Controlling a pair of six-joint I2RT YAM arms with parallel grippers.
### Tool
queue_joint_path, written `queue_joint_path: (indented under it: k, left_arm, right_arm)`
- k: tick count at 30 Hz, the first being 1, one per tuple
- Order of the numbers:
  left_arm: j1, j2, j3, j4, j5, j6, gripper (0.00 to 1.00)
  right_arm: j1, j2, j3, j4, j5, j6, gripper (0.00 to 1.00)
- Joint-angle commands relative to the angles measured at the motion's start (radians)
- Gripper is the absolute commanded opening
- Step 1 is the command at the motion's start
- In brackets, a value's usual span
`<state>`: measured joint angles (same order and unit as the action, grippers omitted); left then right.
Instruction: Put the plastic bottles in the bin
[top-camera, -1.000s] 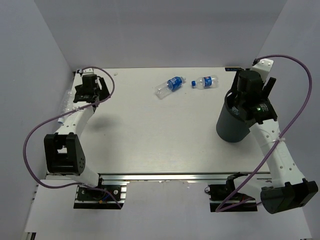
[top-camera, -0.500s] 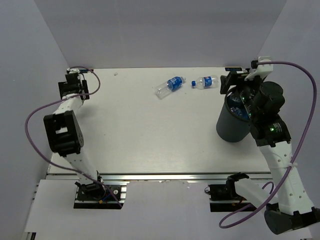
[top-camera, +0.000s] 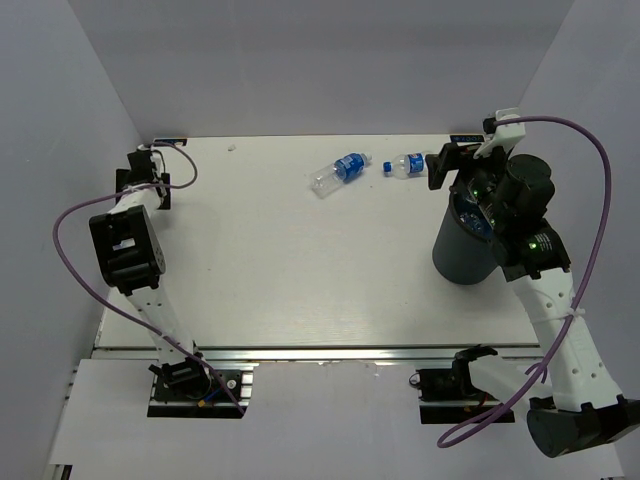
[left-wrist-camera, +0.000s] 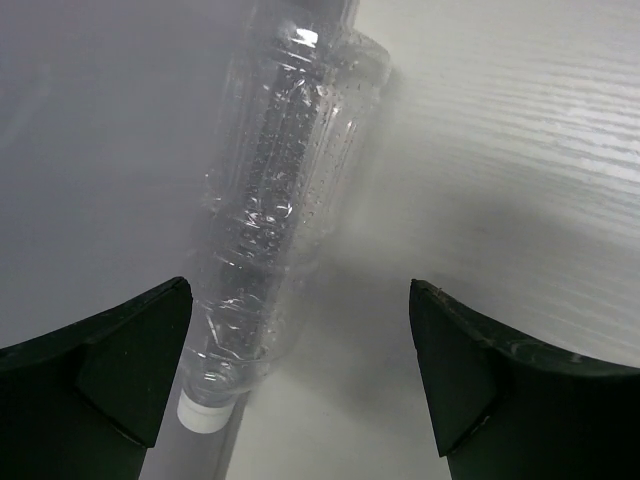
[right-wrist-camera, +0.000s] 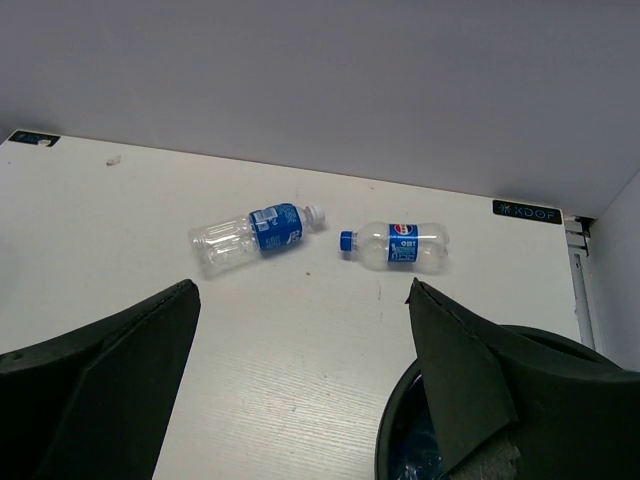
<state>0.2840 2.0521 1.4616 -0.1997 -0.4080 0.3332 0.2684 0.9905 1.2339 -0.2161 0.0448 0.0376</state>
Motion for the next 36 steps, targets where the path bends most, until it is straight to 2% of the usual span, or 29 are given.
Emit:
queue_joint_path:
  k: [1, 16, 19, 20, 21, 23, 24, 25, 31, 32, 33, 36]
  left_arm:
    - [0.029, -0.011, 0.075, -0.006, 0.011, 0.038, 0.98]
    - [0.083, 0.171, 0.221, -0.102, -0.025, -0.013, 0.98]
    - [0.083, 0.192, 0.267, -0.154, -0.009, -0.032, 0.82]
    - [0.081, 0.192, 0.281, -0.168, -0.002, -0.040, 0.65]
    - [0.081, 0.189, 0.298, -0.187, 0.009, -0.049, 0.58]
    - [0.078, 0.162, 0.345, -0.246, 0.076, -0.080, 0.46]
    - [0.075, 0.146, 0.358, -0.276, 0.110, -0.091, 0.31]
    - [0.072, 0.105, 0.367, -0.286, 0.188, -0.117, 0.26]
    - [0.003, -0.090, 0.332, -0.242, 0.564, -0.250, 0.23]
    - [-0.032, -0.124, 0.309, -0.219, 0.622, -0.273, 0.23]
    - [-0.057, -0.192, 0.240, -0.184, 0.740, -0.295, 0.23]
    - [-0.210, -0.348, 0.111, 0.004, 0.813, -0.357, 0.23]
  right_arm:
    - [-0.003, -0.019, 0.012, 0.044, -0.017, -0.004, 0.90]
    - [-0.001, -0.013, 0.027, 0.037, -0.005, -0.005, 0.89]
    - [-0.001, -0.019, 0.018, 0.050, -0.011, -0.001, 0.89]
    - [-0.001, -0.019, 0.016, 0.052, -0.020, 0.001, 0.89]
    - [-0.001, -0.015, 0.018, 0.052, -0.037, 0.001, 0.89]
    - [-0.001, -0.010, 0.021, 0.047, -0.080, 0.001, 0.89]
    - [-0.001, -0.003, 0.021, 0.047, -0.115, -0.001, 0.89]
    - [-0.001, 0.000, 0.019, 0.047, -0.140, -0.002, 0.89]
    - [0.021, 0.031, -0.011, 0.069, -0.361, 0.008, 0.89]
    - [0.032, 0.036, -0.019, 0.075, -0.379, 0.008, 0.89]
    - [0.047, 0.048, -0.034, 0.078, -0.399, 0.011, 0.89]
    - [0.150, 0.077, -0.059, 0.078, -0.392, -0.013, 0.89]
